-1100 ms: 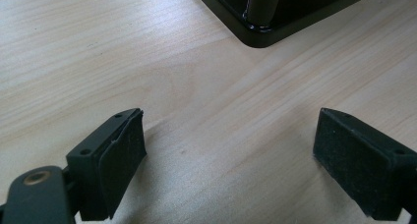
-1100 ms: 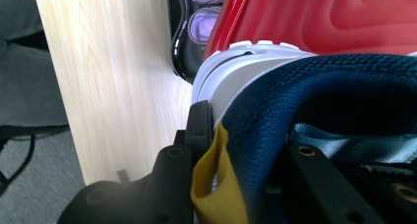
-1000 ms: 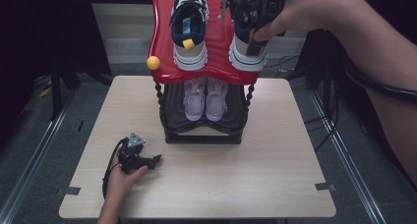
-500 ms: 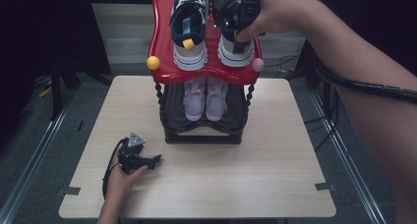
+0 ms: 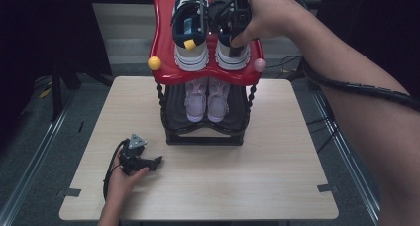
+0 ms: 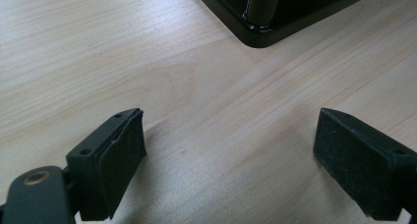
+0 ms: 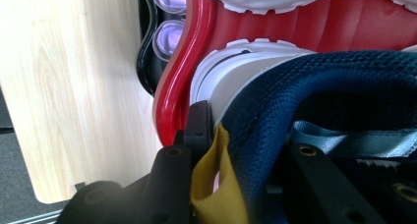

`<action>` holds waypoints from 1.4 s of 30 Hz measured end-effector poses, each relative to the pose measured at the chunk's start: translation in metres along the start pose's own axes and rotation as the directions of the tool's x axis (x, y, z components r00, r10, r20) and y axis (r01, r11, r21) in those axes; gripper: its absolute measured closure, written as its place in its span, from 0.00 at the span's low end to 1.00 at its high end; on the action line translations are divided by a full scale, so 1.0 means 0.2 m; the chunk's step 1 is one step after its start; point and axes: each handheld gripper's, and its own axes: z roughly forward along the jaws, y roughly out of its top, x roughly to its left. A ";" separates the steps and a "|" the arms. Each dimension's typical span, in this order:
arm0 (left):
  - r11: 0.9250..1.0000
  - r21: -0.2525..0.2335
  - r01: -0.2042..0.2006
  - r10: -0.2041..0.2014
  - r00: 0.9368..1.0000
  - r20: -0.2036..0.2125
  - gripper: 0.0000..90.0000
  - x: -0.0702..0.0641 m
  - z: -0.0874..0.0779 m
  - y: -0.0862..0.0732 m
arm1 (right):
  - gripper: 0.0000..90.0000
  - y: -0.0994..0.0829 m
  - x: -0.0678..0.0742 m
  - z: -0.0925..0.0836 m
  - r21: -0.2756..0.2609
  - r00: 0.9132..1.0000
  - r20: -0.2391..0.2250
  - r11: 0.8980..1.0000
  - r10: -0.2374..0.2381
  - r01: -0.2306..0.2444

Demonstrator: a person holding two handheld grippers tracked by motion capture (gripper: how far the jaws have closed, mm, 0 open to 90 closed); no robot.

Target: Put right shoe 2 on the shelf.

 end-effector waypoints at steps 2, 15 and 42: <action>1.000 0.000 0.000 0.000 1.000 0.000 0.13 0.00 0.00 0.00 | 0.80 0.00 -0.01 0.01 -0.004 1.000 -0.001 1.000 0.002 -0.002; 1.000 -0.001 0.001 -0.001 1.000 0.000 0.13 0.00 0.00 0.00 | 0.80 0.01 -0.02 0.02 -0.018 1.000 0.011 1.000 0.001 -0.001; 1.000 0.000 0.000 0.000 1.000 0.000 0.13 0.00 0.00 0.00 | 0.79 0.02 0.00 0.02 -0.043 1.000 0.003 0.999 -0.015 0.016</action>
